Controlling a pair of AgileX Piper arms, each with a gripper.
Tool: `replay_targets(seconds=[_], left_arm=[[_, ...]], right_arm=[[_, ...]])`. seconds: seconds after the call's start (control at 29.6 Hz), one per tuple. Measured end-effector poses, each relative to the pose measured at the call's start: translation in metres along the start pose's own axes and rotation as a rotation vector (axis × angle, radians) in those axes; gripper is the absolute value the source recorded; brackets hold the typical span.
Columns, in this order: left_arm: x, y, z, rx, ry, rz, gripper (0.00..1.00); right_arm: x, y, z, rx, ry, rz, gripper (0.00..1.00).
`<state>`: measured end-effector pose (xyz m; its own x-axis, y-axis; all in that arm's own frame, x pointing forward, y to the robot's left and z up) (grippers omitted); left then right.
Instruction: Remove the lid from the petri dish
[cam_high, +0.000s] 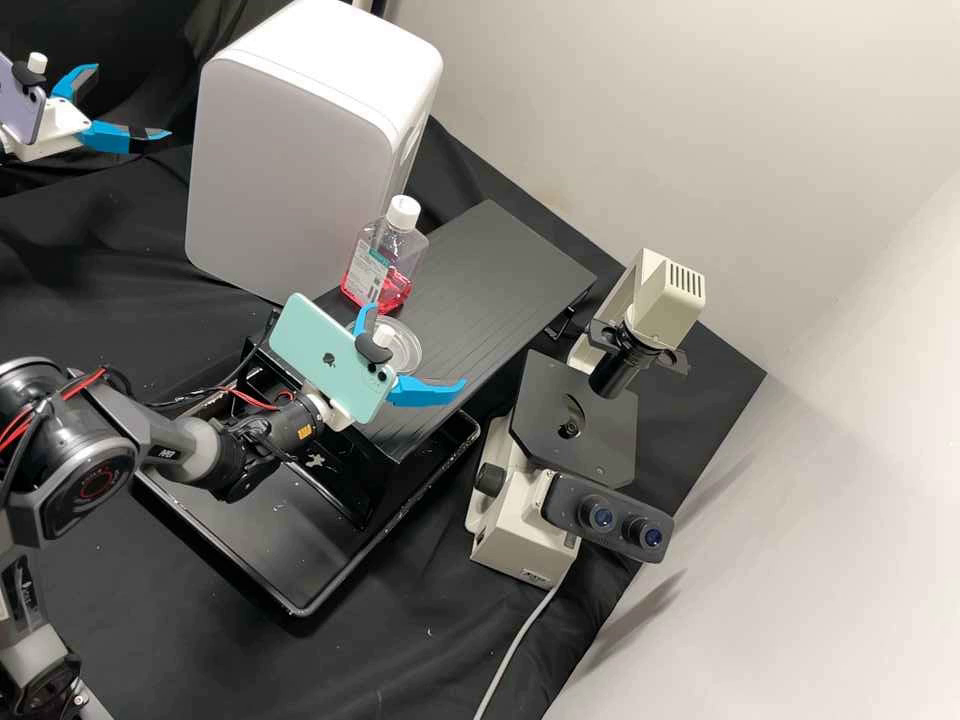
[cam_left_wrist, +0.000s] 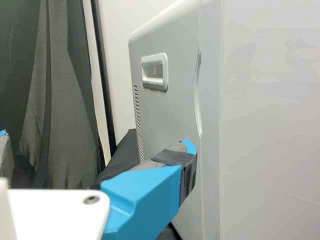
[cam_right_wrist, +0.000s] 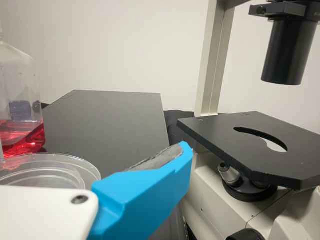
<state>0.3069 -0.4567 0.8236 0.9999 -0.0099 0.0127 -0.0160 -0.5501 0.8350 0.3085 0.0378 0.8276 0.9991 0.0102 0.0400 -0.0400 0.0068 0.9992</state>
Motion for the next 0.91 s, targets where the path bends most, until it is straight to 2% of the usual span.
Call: replay_targets(seconds=[0.41, 0.44, 0.51, 0.54, 0.64, 0.74, 0.91], left_arm=[[0.0, -0.0003, 0.001, 0.0, -0.005, -0.001, 1.0], [0.0, -0.0011, 0.002, -0.008, -0.006, -0.004, 1.0], [0.001, -0.0042, 0.007, -0.026, -0.023, -0.014, 1.0], [0.001, -0.0064, 0.01, -0.025, -0.034, -0.022, 1.0], [-0.002, -0.0144, 0.021, -0.038, -0.052, -0.045, 1.0], [-0.009, -0.0248, 0.031, -0.049, -0.062, -0.079, 1.0], [-0.029, -0.0402, 0.058, -0.048, -0.128, -0.102, 1.0]], right_arm=[[0.0, 0.0, 0.0, 0.0, 0.0, 0.0, 1.0], [0.0, 0.0, 0.0, 0.0, 0.0, 0.0, 1.0], [0.0, 0.0, 0.0, 0.0, 0.0, 0.0, 1.0], [0.0, 0.0, 0.0, 0.0, 0.0, 0.0, 1.0], [0.0, 0.0, 0.0, 0.0, 0.0, 0.0, 1.0], [0.0, 0.0, 0.0, 0.0, 0.0, 0.0, 1.0], [0.0, 0.0, 0.0, 0.0, 0.0, 0.0, 1.0]])
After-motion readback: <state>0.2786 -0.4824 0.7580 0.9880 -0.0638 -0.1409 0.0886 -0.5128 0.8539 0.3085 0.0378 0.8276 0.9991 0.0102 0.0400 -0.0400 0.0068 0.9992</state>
